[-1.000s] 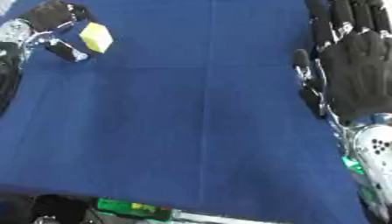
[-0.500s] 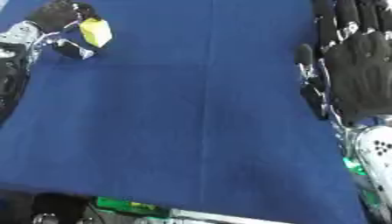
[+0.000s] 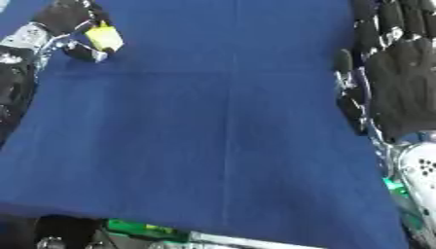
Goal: Pick up the objects with one hand, pass them to the other hand, and then place them into the box on the other side of the table.
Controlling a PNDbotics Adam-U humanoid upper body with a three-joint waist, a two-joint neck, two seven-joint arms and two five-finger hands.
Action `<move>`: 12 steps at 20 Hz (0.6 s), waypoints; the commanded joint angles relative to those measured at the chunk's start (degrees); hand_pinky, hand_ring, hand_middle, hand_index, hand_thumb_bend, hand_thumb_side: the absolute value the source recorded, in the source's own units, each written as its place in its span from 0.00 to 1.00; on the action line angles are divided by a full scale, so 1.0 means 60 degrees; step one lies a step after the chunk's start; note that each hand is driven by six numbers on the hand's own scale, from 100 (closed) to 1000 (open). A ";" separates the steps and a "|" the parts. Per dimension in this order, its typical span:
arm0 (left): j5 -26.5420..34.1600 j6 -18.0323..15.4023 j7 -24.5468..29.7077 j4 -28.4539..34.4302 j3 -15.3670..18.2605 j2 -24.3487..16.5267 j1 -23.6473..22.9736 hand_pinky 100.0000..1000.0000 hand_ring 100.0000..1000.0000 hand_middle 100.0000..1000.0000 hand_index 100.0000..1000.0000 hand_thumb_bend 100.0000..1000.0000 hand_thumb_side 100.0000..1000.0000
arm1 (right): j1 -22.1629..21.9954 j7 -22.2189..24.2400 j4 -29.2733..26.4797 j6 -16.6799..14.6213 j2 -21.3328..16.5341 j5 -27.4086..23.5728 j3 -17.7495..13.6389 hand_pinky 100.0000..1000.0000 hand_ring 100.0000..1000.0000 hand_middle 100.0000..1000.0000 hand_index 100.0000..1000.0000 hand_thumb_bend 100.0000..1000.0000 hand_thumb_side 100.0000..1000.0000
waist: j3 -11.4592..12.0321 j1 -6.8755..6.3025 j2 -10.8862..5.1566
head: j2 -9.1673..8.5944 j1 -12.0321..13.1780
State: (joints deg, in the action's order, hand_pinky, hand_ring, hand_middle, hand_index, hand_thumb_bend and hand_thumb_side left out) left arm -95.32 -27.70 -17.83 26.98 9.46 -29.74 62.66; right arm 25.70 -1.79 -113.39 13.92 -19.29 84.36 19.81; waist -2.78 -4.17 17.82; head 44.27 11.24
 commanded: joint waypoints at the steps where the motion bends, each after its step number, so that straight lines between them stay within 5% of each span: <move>1: 0.0129 -0.0035 -0.0303 0.0171 0.0061 -0.0241 0.0176 0.59 0.36 0.33 0.45 0.16 0.13 | 0.0045 -0.0014 -0.0201 0.0065 -0.0086 -0.0074 -0.0102 0.91 0.98 0.99 1.00 0.00 0.00 | 0.0029 0.0026 -0.0236 | -0.0025 0.0037; 12: 0.0645 -0.0313 -0.0464 0.0204 0.0026 -0.0371 0.0248 0.60 0.35 0.30 0.43 0.18 0.13 | -0.0017 0.0072 -0.0201 0.0082 -0.0178 -0.0053 -0.0111 0.91 0.98 0.99 1.00 0.00 0.00 | 0.0092 -0.0015 -0.0354 | -0.0025 0.0055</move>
State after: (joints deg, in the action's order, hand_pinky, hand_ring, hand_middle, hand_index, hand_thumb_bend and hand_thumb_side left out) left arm -91.73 -29.46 -20.88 27.40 9.48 -29.79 62.79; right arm 25.18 -1.45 -113.39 14.36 -19.41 84.09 19.49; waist -2.36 -4.27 17.34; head 44.27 11.26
